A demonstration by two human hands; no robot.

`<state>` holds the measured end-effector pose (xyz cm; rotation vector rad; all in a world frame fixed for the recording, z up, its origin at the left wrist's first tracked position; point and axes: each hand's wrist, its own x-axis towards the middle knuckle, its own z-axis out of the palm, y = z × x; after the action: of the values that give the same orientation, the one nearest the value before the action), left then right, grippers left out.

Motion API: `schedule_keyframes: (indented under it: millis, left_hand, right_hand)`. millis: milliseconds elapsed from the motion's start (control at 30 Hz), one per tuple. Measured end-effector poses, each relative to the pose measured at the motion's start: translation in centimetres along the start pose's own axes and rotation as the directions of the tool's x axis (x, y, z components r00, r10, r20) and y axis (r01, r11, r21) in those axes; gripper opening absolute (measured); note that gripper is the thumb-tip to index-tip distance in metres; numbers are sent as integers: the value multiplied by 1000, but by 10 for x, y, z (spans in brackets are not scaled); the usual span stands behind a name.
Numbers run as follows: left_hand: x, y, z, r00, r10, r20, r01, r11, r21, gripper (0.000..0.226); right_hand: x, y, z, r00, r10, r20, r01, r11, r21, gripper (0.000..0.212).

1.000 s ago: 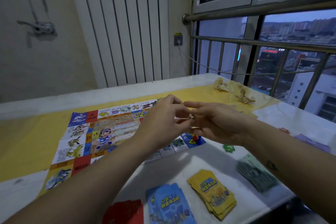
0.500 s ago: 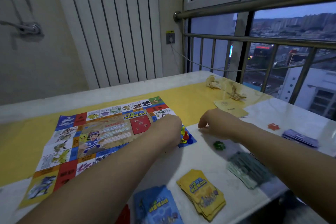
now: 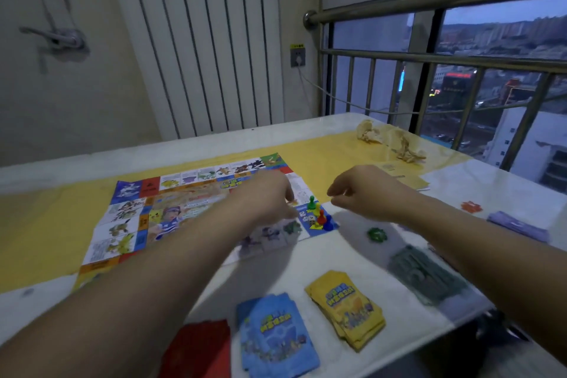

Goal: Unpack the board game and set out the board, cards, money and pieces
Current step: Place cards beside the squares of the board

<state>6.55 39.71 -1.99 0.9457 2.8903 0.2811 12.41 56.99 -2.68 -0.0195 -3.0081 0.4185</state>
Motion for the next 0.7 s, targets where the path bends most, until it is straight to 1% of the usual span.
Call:
schedule_keyframes:
  millis: [33, 100, 167, 233, 333, 400, 467, 500, 600, 700]
  left_hand:
    - [-14, -5, -8, 1000, -8, -26, 8, 1000, -21, 34]
    - [-44, -21, -19, 998, -21, -65, 16, 998, -64, 31]
    - [-77, -37, -24, 998, -32, -49, 27, 995, -96, 27]
    - [-108, -52, -25, 999, -34, 26, 35, 997, -68, 33]
    - [-150, -64, -23, 966, -95, 240, 106, 994, -34, 49]
    - [-169, -66, -17, 938, -139, 318, 144, 990, 7, 59]
    - [-182, -64, -11, 919, -172, 355, 159, 985, 65, 65]
    - [-186, -64, -7, 914, -178, 364, 158, 984, 84, 65]
    - [-197, -60, 6, 926, -200, 320, 182, 980, 84, 62]
    - [-204, -58, 17, 941, -227, 250, 235, 972, -3, 68]
  right_hand:
    - [-5, -12, -3, 999, -49, -12, 49, 998, 35, 23]
    - [-19, -41, -6, 988, -156, 0, 156, 984, 90, 21]
    - [-35, -71, -5, 961, -269, 63, 260, 958, 121, 22]
    - [-51, -101, 1, 912, -372, 171, 356, 927, 122, 27]
    - [-67, -139, 12, 826, -449, 341, 455, 888, 67, 44]
    - [-72, -158, 21, 789, -450, 418, 496, 869, -1, 55]
    - [-72, -171, 31, 776, -407, 482, 494, 867, -63, 67]
    - [-71, -176, 35, 773, -378, 509, 485, 869, -92, 69]
    - [-68, -187, 43, 765, -301, 570, 468, 867, -170, 67]
    - [-62, -196, 45, 758, -256, 600, 463, 859, -218, 67]
